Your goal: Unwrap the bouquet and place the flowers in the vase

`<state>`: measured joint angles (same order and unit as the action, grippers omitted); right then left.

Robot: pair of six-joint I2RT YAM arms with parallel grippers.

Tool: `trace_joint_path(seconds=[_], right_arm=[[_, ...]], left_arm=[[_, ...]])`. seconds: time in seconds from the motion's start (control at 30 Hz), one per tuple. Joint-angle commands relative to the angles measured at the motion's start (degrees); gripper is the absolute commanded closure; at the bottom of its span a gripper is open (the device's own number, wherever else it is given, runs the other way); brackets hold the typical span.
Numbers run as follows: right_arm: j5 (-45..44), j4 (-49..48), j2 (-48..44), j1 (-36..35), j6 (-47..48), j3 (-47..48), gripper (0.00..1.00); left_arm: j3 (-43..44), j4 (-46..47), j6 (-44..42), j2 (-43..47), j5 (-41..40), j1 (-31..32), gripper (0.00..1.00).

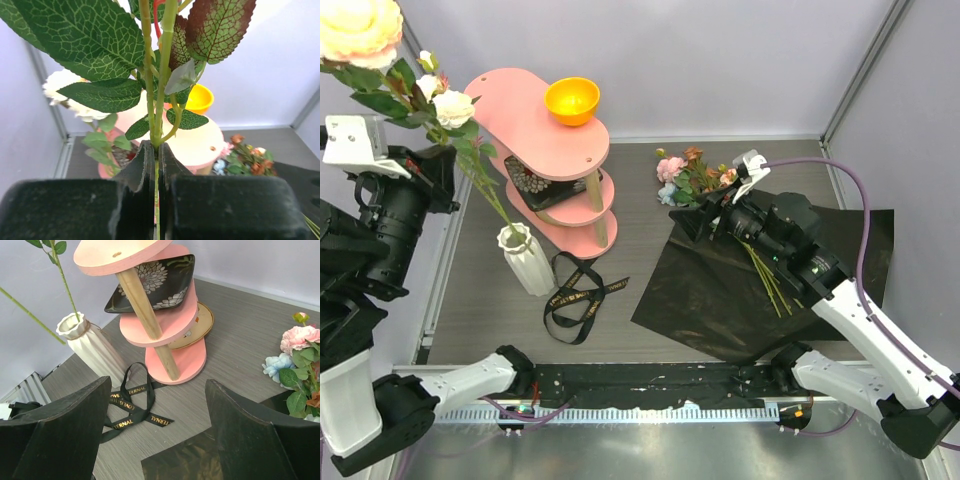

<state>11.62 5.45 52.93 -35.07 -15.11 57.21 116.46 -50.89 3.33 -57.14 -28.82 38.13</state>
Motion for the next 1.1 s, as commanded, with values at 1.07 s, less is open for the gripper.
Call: trace_joint_path(seconds=[1.07], right_arm=[[-0.9,-2.6,0.1,0.1,-0.2,-0.3,0.19]], left_arm=[[-16.2,16.5,0.3,0.2,-23.5,-0.1,1.0]])
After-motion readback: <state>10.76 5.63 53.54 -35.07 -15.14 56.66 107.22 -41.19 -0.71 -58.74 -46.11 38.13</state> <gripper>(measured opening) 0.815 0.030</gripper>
